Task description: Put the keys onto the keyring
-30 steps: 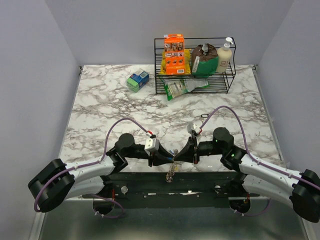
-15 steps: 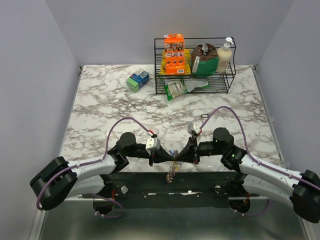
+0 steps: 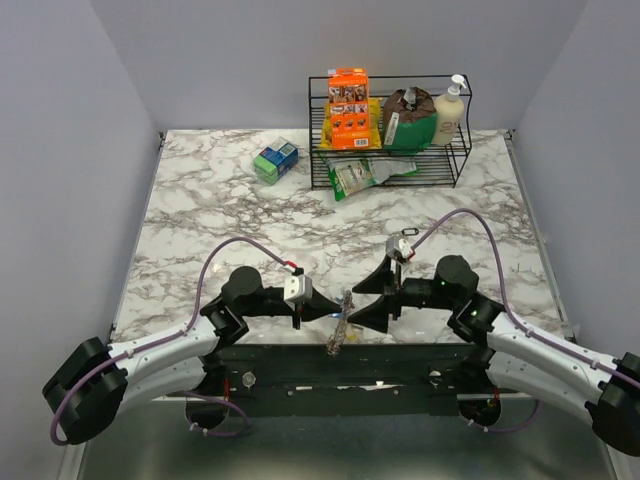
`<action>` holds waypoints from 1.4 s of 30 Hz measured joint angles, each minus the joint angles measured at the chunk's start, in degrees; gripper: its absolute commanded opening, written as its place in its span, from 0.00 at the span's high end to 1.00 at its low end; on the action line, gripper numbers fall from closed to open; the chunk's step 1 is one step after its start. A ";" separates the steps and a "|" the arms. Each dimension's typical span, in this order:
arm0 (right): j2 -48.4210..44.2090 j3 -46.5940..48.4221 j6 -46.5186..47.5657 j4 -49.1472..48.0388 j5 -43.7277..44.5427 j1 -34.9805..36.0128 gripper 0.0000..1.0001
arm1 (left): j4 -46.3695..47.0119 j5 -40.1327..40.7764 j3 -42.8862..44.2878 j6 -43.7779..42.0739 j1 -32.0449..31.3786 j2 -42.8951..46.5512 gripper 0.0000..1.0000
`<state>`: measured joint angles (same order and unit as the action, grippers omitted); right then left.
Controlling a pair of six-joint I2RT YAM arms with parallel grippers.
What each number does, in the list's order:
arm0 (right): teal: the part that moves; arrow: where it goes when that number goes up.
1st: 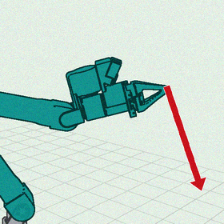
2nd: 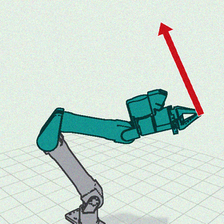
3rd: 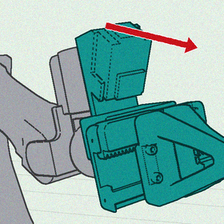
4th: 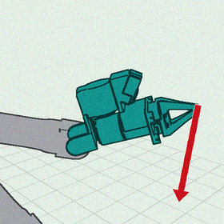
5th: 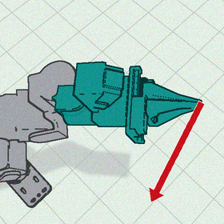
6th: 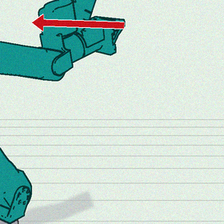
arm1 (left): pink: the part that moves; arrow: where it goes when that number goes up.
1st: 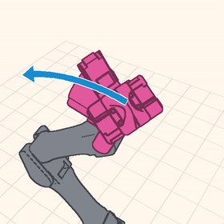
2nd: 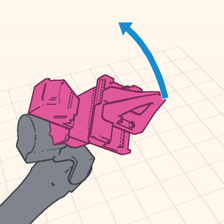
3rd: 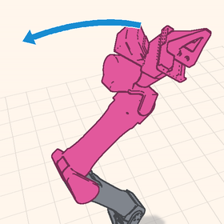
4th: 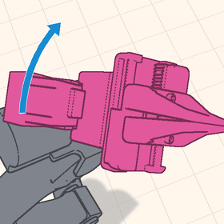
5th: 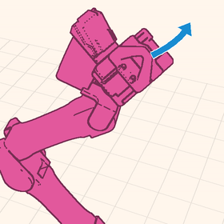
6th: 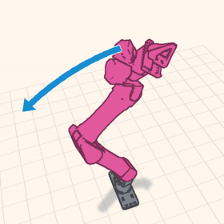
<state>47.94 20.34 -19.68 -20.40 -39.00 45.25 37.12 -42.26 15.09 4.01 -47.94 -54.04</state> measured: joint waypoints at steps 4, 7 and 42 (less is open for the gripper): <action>-2.54 1.99 -1.07 0.76 4.68 0.00 0.00 | -1.49 2.21 -0.57 -1.14 0.00 2.21 1.00; -3.54 3.78 -1.25 1.95 8.37 0.00 0.00 | -2.93 3.28 -0.79 -1.68 0.00 2.73 1.00; 34.77 31.39 -7.26 32.22 49.64 -19.74 0.12 | -13.00 8.87 -0.87 -7.37 -1.25 9.94 1.00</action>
<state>82.72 51.72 -26.94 11.81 10.63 25.52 24.12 -33.39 14.22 -3.36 -49.19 -44.10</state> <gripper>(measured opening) 0.893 0.009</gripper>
